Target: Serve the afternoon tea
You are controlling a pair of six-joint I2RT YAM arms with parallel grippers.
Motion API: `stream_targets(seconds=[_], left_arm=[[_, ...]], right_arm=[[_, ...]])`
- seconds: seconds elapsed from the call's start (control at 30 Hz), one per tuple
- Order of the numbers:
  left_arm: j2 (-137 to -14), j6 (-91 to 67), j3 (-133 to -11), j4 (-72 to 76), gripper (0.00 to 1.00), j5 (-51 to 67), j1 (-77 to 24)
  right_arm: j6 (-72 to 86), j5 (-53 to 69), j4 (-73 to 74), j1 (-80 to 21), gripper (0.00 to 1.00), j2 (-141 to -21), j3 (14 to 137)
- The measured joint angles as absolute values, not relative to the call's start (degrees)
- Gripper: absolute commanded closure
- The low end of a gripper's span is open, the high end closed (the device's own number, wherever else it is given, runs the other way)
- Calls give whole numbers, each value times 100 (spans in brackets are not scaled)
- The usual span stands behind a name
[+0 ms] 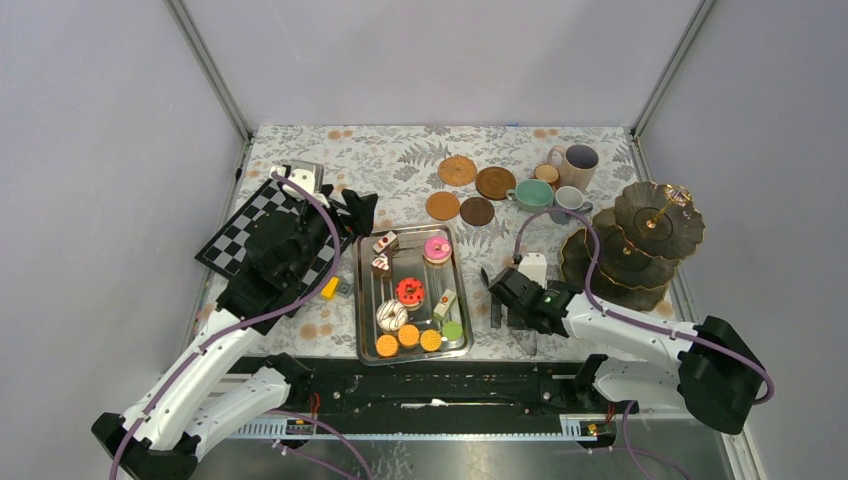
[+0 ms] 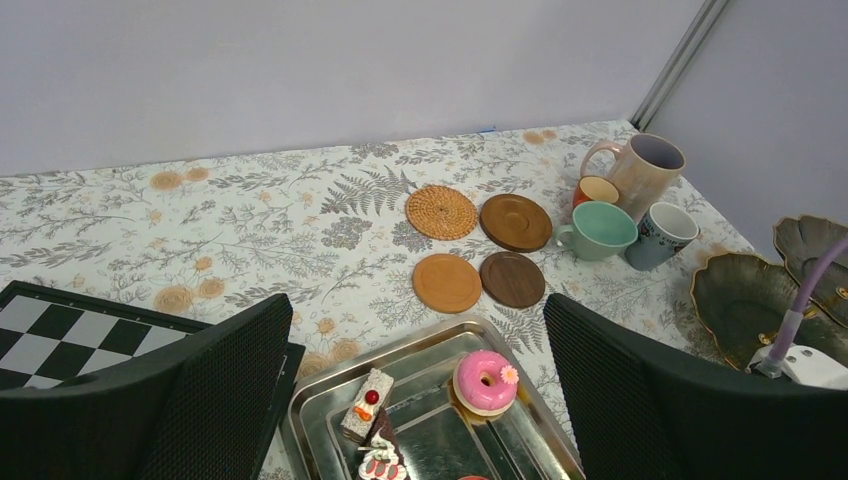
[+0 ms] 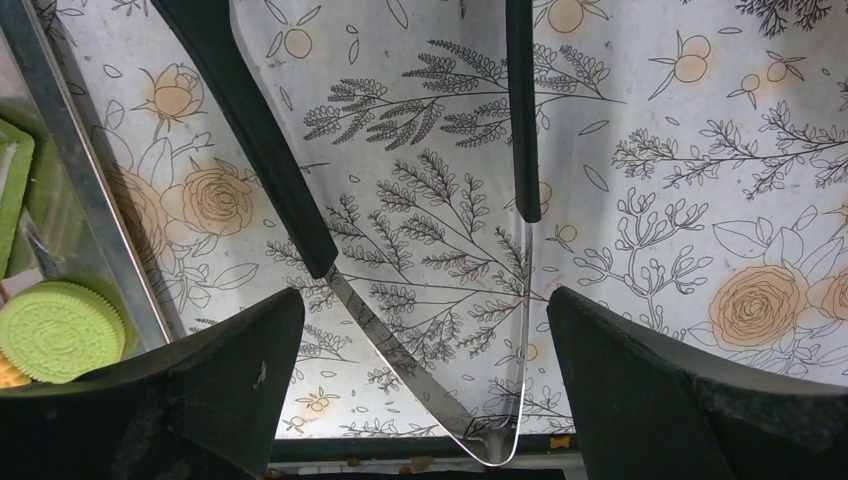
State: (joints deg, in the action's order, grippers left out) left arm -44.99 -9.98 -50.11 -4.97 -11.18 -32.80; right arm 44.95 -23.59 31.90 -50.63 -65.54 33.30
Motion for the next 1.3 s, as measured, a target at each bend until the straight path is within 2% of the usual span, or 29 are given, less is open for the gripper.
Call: stream_targets(seconds=[0.47, 0.6, 0.8, 0.9, 1.3], left_arm=[[-4515, -1015, -5011, -499, 1, -1033, -3280], [-4515, -1024, -5011, -497, 1, -1026, -3280], [-4517, -1035, -5011, -497, 1, -1028, -3280], [-4517, -1035, -5011, -497, 1, -1028, -3280], [-4519, -1050, -5011, -497, 1, -961, -3280]], right_arm=[[4574, -2655, 2749, -5103, 1, -7502, 3441], [4689, -2860, 2567, -5103, 11, -7881, 3671], [4840, -3218, 2270, -5107, 10, -8455, 4064], [4779, -3286, 2082, -5107, 1, -8484, 4086], [4005, -2543, 1769, -5094, 0, -8062, 3688]])
